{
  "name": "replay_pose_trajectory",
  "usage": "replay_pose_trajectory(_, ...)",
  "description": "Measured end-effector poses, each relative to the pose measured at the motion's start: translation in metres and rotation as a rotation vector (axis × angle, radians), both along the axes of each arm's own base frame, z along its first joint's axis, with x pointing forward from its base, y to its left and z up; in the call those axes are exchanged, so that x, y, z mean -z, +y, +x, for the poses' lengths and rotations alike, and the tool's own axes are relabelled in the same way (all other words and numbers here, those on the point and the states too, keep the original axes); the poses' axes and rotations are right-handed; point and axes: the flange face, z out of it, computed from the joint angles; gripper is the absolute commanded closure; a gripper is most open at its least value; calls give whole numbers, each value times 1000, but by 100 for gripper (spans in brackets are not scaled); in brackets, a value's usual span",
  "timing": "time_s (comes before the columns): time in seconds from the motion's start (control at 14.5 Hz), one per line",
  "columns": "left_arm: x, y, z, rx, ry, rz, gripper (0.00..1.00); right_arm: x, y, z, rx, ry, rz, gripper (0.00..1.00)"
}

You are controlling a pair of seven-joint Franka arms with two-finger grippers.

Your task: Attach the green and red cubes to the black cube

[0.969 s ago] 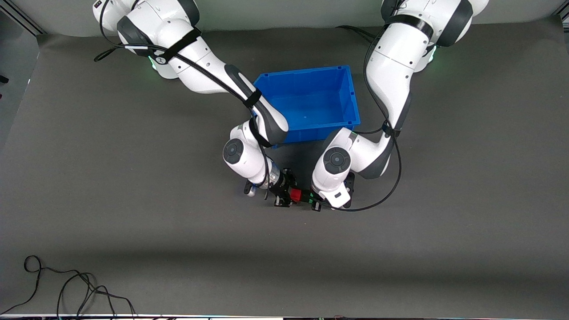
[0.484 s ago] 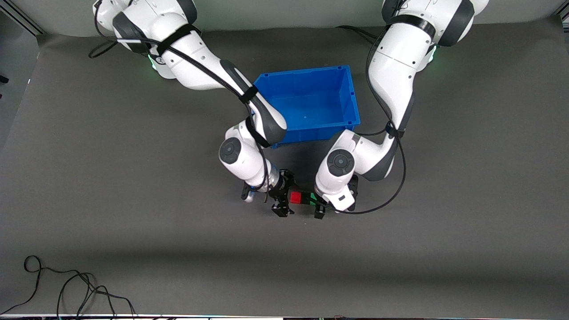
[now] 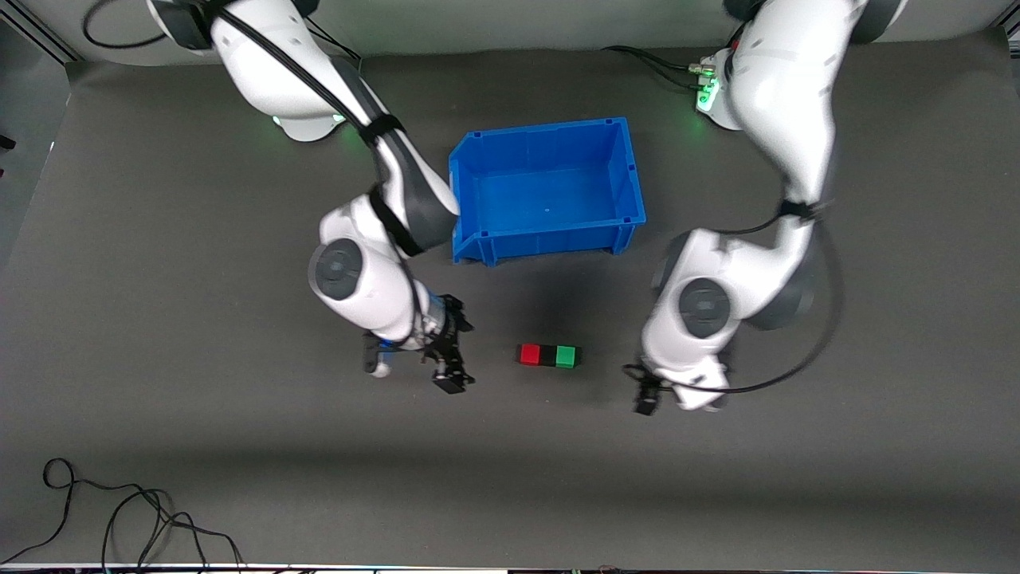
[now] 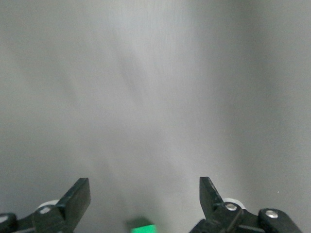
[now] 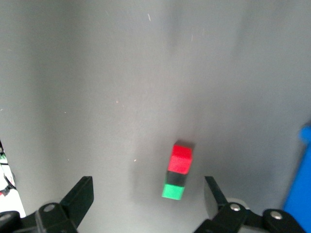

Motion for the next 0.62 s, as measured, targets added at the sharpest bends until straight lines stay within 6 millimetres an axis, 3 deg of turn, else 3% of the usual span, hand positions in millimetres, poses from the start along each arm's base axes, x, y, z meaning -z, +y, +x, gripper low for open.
replay_pose_trajectory(0.21,-55,62,-4,219,46,3,0,-58,-65,-2,-204,47,-53,0)
replay_pose_trajectory(0.42,-73,107,-14,420,92,-3,0,-116,-140,-8,-383,58,-116,0)
replay_pose_trajectory(0.62,-101,180,-19,580,120,-25,0,-166,-184,-26,-565,42,-209,0)
